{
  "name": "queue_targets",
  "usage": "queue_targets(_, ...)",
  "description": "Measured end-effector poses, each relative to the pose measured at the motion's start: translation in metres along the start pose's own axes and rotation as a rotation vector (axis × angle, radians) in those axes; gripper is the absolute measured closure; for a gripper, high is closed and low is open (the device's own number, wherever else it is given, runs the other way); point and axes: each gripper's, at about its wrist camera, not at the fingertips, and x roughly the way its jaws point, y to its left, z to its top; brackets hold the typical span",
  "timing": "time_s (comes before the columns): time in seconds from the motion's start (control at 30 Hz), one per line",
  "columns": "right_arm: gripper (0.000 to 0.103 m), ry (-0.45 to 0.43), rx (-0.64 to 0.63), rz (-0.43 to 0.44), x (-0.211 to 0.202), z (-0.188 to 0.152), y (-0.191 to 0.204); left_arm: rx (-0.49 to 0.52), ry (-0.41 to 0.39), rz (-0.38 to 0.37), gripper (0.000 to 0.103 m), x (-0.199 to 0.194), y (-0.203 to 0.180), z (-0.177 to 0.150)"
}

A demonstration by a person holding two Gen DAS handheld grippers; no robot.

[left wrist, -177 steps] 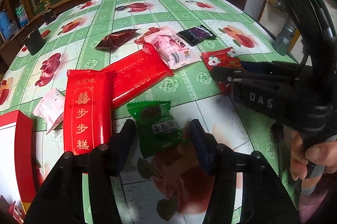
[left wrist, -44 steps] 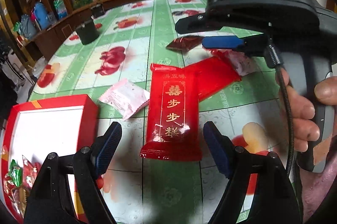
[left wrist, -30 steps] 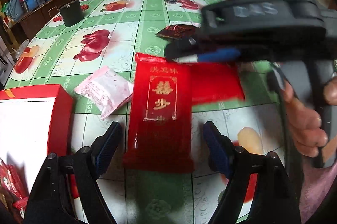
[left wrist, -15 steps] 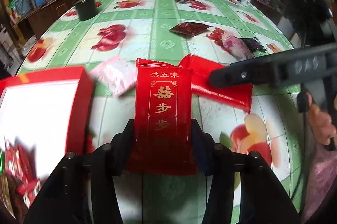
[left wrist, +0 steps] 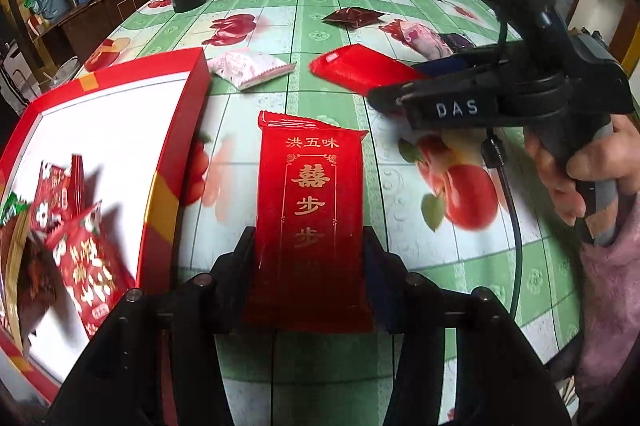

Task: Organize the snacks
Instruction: 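Grasp the long red gold-lettered packet with the left gripper while the right gripper grasps a red packet, then carry both red packets over the red box and open both grippers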

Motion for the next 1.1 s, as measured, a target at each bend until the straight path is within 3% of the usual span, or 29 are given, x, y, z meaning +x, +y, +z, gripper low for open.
queue_targets(0.07, 0.055, -0.016, 0.031, -0.015, -0.005, -0.007, 0.001, -0.001, -0.002, -0.007, 0.055, -0.002, 0.001, -0.003)
queue_targets(0.33, 0.055, -0.064, 0.212, -0.024, -0.028, -0.042, -0.008, -0.014, -0.017, -0.033, 0.055, -0.006, 0.003, -0.01)
queue_targets(0.4, 0.055, -0.083, 0.292, 0.041, -0.036, -0.053, -0.019, -0.017, -0.027, -0.043, 0.055, -0.007, 0.004, -0.012)
queue_targets(0.53, 0.056, -0.135, 0.491, 0.313, -0.044, -0.078, -0.05, -0.026, -0.044, -0.066, 0.055, -0.012, 0.006, -0.014)
queue_targets(0.7, 0.056, -0.164, 0.686, 0.562, -0.037, -0.101, -0.077, -0.032, -0.094, -0.085, 0.055, -0.027, 0.01, -0.013)
queue_targets(0.83, 0.056, -0.211, 0.738, 0.647, -0.04, -0.105, -0.086, -0.048, -0.136, -0.093, 0.055, -0.044, 0.016, -0.011)
queue_targets(1.1, 0.057, -0.301, 0.723, 0.688, -0.054, -0.102, -0.083, -0.084, -0.254, -0.018, 0.055, -0.087, 0.048, -0.015)
